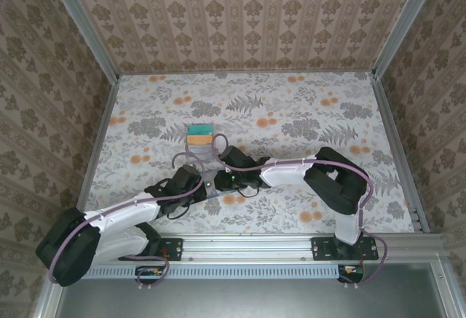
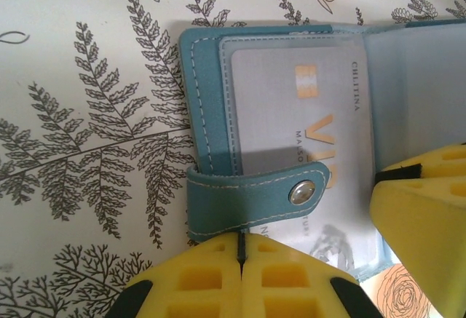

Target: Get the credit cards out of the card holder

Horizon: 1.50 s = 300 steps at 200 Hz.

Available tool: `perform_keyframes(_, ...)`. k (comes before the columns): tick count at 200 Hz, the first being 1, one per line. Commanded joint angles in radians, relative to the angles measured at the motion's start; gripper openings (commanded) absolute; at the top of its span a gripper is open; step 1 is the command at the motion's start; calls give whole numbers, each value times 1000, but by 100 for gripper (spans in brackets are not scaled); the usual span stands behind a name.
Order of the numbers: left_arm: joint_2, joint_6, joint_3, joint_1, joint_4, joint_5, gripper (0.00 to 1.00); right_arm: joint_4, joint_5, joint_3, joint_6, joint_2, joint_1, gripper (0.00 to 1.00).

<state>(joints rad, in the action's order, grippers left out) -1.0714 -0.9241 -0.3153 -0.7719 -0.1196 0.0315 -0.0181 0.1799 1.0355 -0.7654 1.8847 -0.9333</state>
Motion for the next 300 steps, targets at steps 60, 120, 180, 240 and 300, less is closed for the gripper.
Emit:
perform_keyframes(60,-79,-13,-18,-9,-58,13,1,74,-20,25,22,12,-8,19)
perform_keyframes(120,-119,-10,-39,-30,-43,16,0,4,49,15,-3,16,-4,16)
perform_keyframes(180,-122,-10,-39,-35,-40,18,0,-66,94,-15,-34,8,8,0)
perform_keyframes(240,-96,-13,-29,-29,-76,44,0,-101,64,-83,-40,-71,29,0)
perform_keyframes(300,-92,-12,-28,-27,-86,44,0,-102,50,-111,-39,-107,42,0)
